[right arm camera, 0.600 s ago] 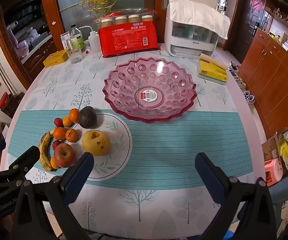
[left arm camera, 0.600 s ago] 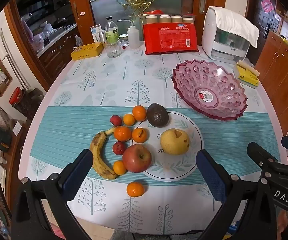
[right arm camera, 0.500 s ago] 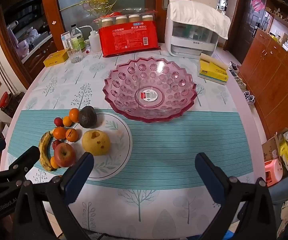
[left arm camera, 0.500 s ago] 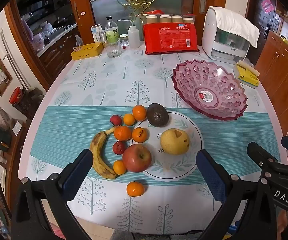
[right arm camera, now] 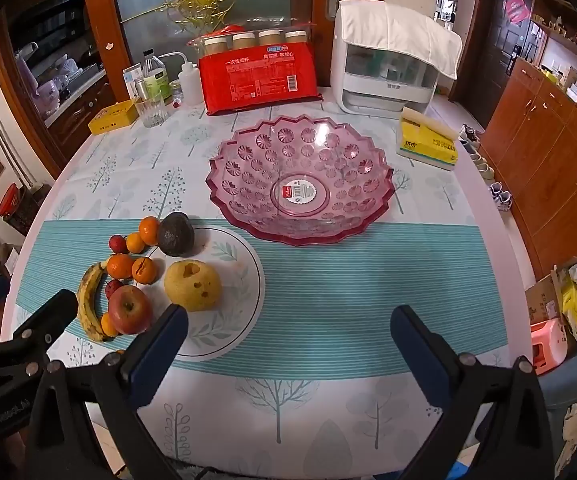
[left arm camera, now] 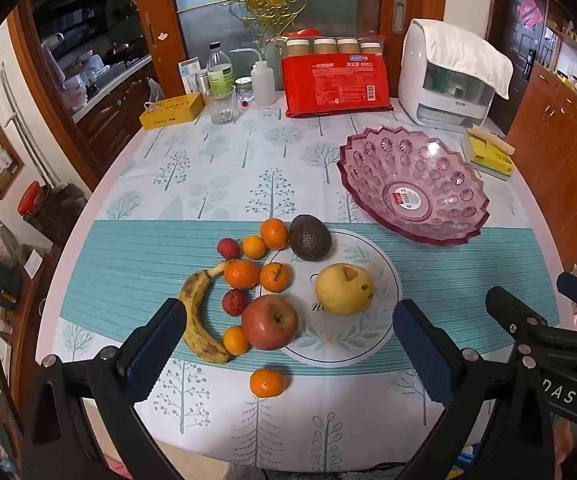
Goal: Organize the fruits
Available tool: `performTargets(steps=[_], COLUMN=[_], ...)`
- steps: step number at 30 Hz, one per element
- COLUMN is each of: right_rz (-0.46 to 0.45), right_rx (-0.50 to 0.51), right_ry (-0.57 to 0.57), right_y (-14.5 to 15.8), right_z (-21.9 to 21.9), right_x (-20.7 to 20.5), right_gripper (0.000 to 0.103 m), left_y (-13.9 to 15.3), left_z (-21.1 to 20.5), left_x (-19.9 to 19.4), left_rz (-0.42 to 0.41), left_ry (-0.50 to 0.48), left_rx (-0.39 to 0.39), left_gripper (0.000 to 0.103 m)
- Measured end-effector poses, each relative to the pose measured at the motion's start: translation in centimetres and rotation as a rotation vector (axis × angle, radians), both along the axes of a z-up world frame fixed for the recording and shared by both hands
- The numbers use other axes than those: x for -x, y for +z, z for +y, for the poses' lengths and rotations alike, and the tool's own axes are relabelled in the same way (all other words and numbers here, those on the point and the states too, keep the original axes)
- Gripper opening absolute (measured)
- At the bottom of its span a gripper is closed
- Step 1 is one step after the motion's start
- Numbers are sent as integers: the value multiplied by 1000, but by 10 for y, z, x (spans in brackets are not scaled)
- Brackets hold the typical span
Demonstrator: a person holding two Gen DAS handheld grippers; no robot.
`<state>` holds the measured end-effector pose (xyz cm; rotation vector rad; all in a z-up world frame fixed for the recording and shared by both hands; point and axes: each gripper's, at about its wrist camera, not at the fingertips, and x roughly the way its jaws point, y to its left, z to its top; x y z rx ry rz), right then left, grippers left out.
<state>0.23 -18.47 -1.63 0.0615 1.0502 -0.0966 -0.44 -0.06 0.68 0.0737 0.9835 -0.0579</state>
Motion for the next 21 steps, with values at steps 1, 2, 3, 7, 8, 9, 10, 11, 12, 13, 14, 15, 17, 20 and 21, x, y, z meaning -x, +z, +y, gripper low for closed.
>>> performTargets(steps=[1, 2, 3, 7, 8, 9, 10, 11, 12, 13, 14, 15, 17, 20, 21], right_rz=[1, 1, 1, 2, 3, 3, 2, 2, 2, 0, -1, -1, 0, 0, -1], right_rx=[-1, -1, -2, -4, -4, -5, -6, -6, -6, -7, -8, -8, -8, -12, -14], right_ry=[1, 0, 0, -1, -1, -1, 0, 0, 1, 1, 1, 1, 4, 5, 5], right_y=[0, 2, 2, -2, -2, -2, -2, -2, -2, -1, -1, -1, -4, -4, -4], right_z=[0, 0, 1, -2, -2, -2, -2, -2, -1, -1, -2, -1, -2, -2, -2], right_x=[0, 1, 1, -1, -1, -1, -1, -1, -1, -1, 0, 1, -1, -1, 0], right_gripper=[102, 102, 102, 102, 102, 102, 102, 102, 102, 102, 102, 102, 102, 102, 102], left_y=[0, 1, 2, 2, 2, 2, 1, 1, 1, 1, 1, 1, 1, 0, -1], left_z=[-1, -1, -4, -7, -7, -7, -7, -7, -7, -7, -8, -8, -9, -9, -9], left_x=[-1, -3, -1, -2, -2, -1, -2, -1, -1, -1, -2, -2, -2, -2, -2], left_rz=[0, 0, -5, -9, -9, -8, -6, -6, -6, -7, -7, -6, -3, 3, 4], left_ry=[-4, -6, -5, -10, -10, -10, -10, -11, -11, -10, -11, -10, -8, 0, 1], left_rx=[0, 2, 0, 0, 0, 1, 3, 4, 6, 8, 7, 7, 3, -8, -6], left_gripper=[102, 102, 102, 102, 102, 102, 102, 102, 102, 102, 102, 102, 102, 102, 102])
